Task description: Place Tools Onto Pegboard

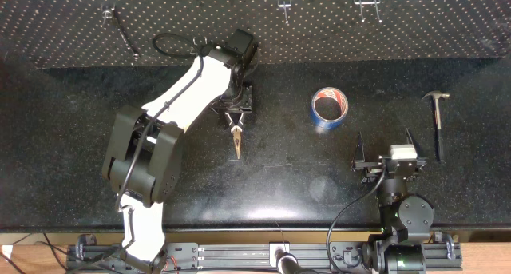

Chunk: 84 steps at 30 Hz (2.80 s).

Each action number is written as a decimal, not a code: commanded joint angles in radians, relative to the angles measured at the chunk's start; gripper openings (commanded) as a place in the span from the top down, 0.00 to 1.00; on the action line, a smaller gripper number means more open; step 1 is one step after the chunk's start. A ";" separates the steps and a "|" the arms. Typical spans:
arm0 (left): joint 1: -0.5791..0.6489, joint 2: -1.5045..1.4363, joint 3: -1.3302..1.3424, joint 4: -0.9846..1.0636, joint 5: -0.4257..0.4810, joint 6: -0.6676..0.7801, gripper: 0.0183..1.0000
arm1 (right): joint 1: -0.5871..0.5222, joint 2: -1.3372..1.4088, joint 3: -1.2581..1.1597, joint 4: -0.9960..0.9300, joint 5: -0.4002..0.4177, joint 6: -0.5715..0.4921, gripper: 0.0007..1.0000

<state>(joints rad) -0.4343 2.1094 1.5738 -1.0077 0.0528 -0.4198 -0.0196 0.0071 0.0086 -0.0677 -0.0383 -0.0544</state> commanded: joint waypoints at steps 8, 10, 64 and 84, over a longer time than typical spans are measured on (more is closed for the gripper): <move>0.002 -0.093 0.014 0.003 -0.001 -0.001 0.70 | -0.003 -0.006 -0.005 -0.002 0.005 -0.003 0.02; 0.001 -0.122 0.014 0.003 -0.004 -0.002 0.74 | -0.003 -0.006 -0.005 -0.002 0.005 -0.003 0.02; 0.002 -0.951 -0.575 0.974 -0.624 0.306 0.99 | -0.003 -0.006 -0.005 -0.002 0.005 -0.003 0.02; 0.002 -0.800 -0.795 1.494 -0.624 0.310 0.99 | -0.003 -0.006 -0.005 -0.002 0.005 -0.003 0.03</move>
<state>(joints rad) -0.4343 1.2907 0.7780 0.4587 -0.5499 -0.1196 -0.0196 0.0071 0.0086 -0.0677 -0.0383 -0.0544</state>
